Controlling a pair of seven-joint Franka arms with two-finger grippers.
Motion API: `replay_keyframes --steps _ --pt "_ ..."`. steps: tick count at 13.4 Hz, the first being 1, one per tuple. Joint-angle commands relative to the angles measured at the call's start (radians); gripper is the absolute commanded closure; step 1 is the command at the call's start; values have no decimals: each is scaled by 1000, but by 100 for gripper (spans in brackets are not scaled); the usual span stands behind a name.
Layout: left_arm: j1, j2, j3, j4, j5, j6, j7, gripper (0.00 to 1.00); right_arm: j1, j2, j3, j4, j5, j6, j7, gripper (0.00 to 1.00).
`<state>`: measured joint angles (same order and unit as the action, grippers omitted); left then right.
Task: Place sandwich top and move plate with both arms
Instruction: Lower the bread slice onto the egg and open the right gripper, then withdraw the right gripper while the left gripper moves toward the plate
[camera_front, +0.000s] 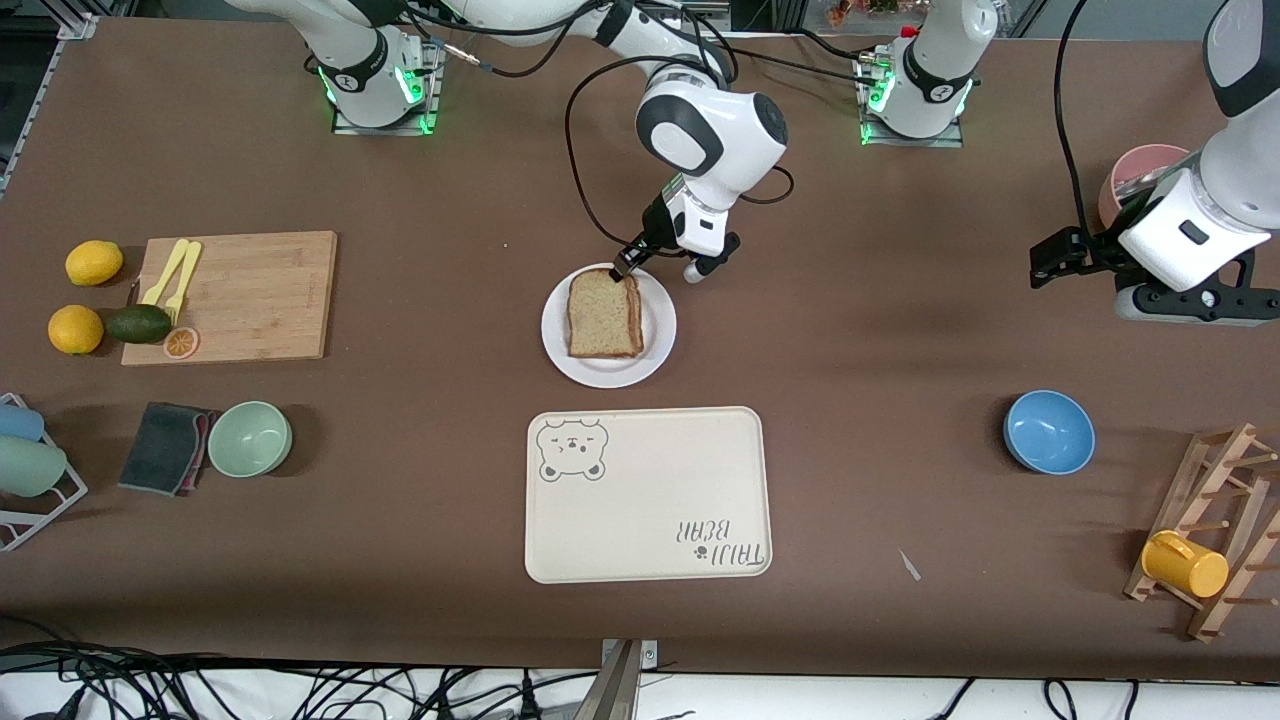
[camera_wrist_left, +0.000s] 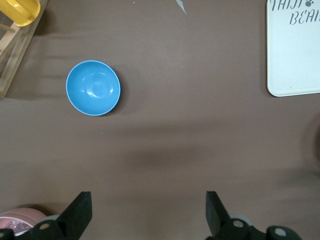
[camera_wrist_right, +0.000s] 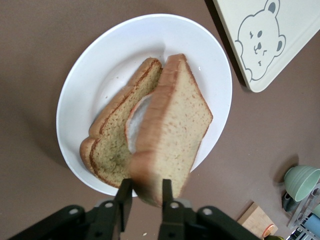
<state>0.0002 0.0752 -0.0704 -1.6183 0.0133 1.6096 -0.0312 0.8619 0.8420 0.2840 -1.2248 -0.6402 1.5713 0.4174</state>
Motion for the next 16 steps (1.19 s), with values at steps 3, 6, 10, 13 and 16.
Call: replay_keyframes --steps 3,6,10,13,16 --pt "4 2 -3 14 -19 -8 -6 0 -30 -53 -6 27 105 -14 9 0" --pt "4 2 -3 12 -19 -8 -6 0 -183 -148 -3 25 267 1 11 0" --pt "4 3 -3 12 -19 -8 -6 0 -371 -251 -9 25 457 -2 20 0" --pt "4 2 -3 14 -19 -8 -6 0 -496 -287 -19 24 547 -13 49 0" --pt "4 2 -3 12 -19 -8 -3 0 -529 -330 -81 19 547 -37 55 0"
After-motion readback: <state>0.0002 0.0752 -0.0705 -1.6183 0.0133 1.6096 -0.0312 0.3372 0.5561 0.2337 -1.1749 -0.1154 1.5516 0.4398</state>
